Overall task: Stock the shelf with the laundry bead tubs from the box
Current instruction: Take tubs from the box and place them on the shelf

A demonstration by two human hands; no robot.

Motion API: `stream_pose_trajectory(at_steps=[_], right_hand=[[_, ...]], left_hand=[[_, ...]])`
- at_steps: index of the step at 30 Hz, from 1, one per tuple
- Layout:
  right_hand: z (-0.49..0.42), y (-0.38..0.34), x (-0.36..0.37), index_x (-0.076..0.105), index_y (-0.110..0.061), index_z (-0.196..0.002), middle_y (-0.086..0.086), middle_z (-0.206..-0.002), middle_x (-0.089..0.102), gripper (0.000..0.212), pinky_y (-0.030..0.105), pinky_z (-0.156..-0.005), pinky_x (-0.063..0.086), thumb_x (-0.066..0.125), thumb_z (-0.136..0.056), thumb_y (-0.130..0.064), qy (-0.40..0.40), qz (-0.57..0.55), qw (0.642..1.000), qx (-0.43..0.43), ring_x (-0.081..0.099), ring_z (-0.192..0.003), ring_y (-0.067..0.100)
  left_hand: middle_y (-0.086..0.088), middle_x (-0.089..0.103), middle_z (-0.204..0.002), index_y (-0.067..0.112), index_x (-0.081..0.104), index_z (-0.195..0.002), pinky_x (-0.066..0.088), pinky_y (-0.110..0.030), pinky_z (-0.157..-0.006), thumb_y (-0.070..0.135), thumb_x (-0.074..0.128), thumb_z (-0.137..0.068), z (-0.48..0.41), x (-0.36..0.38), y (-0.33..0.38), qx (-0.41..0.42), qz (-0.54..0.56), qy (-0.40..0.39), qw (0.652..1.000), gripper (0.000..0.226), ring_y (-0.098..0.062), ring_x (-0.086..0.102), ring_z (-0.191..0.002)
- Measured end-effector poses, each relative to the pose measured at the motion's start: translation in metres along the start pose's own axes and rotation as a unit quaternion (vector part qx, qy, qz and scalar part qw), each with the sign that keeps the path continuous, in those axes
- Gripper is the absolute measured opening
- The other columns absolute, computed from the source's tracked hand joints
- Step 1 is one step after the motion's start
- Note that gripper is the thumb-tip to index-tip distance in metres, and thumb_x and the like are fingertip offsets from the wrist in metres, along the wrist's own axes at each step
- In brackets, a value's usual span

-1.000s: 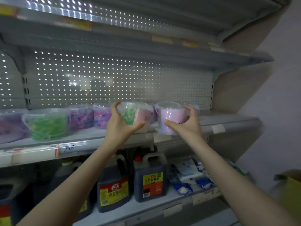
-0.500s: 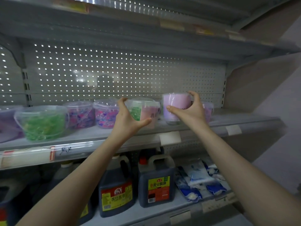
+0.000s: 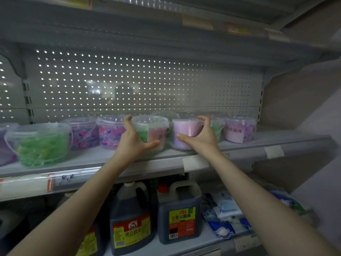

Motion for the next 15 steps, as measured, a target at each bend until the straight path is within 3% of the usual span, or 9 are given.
stream_pose_trajectory(at_steps=[2,4,6,9,15], right_hand=[[-0.002,0.004,0.002,0.029,-0.025,-0.135,0.004,-0.131,0.049,0.091,0.027,-0.089,0.039,0.084,-0.064,-0.036,-0.007,0.013,1.0,0.008,0.049,-0.109,0.016],[-0.002,0.009,0.004,0.023,-0.03,-0.139,0.003,-0.136,0.048,0.098,0.039,-0.097,0.043,0.082,-0.062,-0.046,-0.019,0.076,0.997,0.017,0.051,-0.118,0.024],[0.0,0.009,0.003,0.016,-0.032,-0.143,0.003,-0.142,0.044,0.104,0.048,-0.102,0.04,0.078,-0.063,-0.052,-0.024,0.117,0.993,0.019,0.045,-0.127,0.028],[0.006,0.009,-0.002,0.011,-0.028,-0.148,0.005,-0.149,0.036,0.107,0.049,-0.108,0.033,0.077,-0.067,-0.05,-0.032,0.125,0.992,0.013,0.034,-0.135,0.03],[0.037,0.01,-0.026,0.035,-0.019,-0.141,0.004,-0.144,0.042,0.071,0.039,-0.107,0.033,0.069,-0.081,-0.038,0.024,0.127,0.992,-0.003,0.038,-0.132,0.024]], left_hand=[[-0.025,0.054,-0.127,0.006,0.012,-0.142,0.038,-0.028,-0.085,0.028,0.084,-0.066,-0.001,0.0,-0.001,-0.018,-0.007,-0.009,1.0,0.107,-0.034,0.055,-0.113],[-0.023,0.053,-0.13,0.005,0.012,-0.142,0.039,-0.029,-0.087,0.027,0.084,-0.066,-0.001,-0.001,0.0,-0.028,-0.013,-0.018,0.999,0.107,-0.034,0.054,-0.117],[-0.023,0.052,-0.132,0.006,0.009,-0.144,0.04,-0.031,-0.091,0.026,0.084,-0.068,-0.001,-0.003,0.001,-0.037,-0.02,-0.03,0.999,0.109,-0.034,0.053,-0.119],[-0.024,0.048,-0.136,0.008,0.001,-0.148,0.04,-0.038,-0.099,0.027,0.082,-0.07,0.003,-0.007,0.003,-0.044,-0.032,-0.047,0.997,0.113,-0.036,0.05,-0.123],[-0.021,0.038,-0.14,0.014,0.017,-0.145,0.035,-0.041,-0.102,0.029,0.075,-0.076,0.027,-0.011,0.01,0.003,-0.053,-0.031,0.998,0.092,-0.032,0.038,-0.129]])
Point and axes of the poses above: each hand's wrist, its own z-axis away from the middle knuckle, its own x-axis out of the palm, y = z × x, the point moved 1 cm from there along -z, towards the middle knuckle
